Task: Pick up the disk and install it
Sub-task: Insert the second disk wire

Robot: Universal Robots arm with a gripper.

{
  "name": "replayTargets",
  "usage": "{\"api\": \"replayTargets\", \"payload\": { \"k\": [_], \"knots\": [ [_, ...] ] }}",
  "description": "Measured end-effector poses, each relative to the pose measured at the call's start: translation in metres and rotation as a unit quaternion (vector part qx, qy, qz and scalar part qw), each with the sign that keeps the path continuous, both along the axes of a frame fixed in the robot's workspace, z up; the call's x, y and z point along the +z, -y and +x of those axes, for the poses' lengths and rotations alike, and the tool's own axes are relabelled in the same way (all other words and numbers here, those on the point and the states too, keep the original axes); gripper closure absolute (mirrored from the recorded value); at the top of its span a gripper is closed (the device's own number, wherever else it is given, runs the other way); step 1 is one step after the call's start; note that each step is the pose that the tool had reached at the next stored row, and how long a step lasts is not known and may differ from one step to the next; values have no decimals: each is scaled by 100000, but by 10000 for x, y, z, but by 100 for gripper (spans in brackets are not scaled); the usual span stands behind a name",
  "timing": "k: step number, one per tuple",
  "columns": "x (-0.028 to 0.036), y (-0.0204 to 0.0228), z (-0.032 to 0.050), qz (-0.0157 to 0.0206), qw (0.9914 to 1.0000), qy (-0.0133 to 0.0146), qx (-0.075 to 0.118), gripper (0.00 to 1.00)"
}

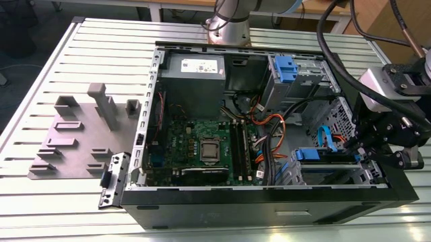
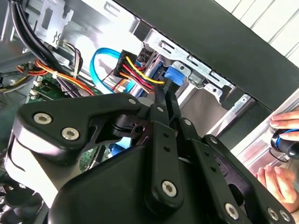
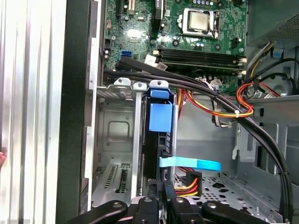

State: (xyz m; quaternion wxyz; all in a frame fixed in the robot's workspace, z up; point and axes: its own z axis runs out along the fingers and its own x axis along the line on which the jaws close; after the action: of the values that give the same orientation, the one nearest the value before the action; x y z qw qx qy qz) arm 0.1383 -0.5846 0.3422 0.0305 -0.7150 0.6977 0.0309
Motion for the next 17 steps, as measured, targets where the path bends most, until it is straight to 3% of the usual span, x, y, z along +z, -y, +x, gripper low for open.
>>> {"api": "replayTargets", "payload": {
  "k": [17],
  "knots": [
    [-39,4,-13,-9,100000,-2,2,84]
  ]
}}
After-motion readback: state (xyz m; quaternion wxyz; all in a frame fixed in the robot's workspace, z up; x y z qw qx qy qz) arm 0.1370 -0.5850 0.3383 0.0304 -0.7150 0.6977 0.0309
